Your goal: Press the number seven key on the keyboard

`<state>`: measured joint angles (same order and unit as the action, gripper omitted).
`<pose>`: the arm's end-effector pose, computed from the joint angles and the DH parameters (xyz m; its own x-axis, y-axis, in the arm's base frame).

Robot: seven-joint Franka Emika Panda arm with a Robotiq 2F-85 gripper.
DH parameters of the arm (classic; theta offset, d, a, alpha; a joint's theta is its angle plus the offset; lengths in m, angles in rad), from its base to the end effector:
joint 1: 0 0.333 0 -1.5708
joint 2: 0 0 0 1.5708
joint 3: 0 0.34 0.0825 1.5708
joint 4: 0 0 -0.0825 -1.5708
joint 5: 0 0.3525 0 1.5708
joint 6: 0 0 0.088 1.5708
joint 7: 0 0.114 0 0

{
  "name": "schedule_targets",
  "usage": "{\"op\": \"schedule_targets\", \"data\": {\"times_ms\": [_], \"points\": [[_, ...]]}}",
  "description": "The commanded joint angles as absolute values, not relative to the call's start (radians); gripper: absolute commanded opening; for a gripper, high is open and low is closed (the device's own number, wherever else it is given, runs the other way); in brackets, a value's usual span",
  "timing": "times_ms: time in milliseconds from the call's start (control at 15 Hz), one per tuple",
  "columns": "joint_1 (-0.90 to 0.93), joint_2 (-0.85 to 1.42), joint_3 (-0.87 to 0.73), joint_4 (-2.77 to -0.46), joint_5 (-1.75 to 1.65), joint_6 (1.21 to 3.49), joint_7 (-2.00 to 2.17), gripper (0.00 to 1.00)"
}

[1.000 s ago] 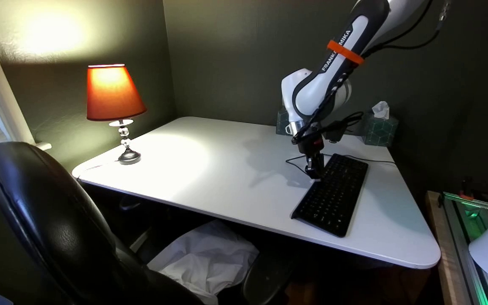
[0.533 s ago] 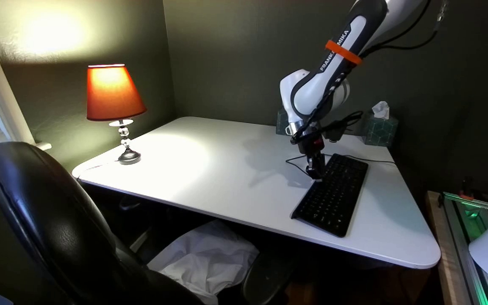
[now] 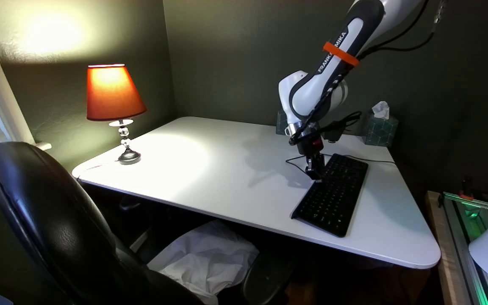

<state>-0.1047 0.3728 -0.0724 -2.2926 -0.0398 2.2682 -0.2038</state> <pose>0.4650 -0.0855 0.2055 0.9198 0.0605 -0.3878 0.0510 -0.9981 -0.0346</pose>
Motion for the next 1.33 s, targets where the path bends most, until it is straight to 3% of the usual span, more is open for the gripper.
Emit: {"op": "schedule_targets", "data": {"times_ms": [0, 1267], "points": [[-0.115, 0.396, -0.063, -2.265, -0.031, 2.237, -0.210, 0.00], [-0.113, 0.427, -0.066, -2.229, -0.038, 2.194, -0.199, 0.00]]}}
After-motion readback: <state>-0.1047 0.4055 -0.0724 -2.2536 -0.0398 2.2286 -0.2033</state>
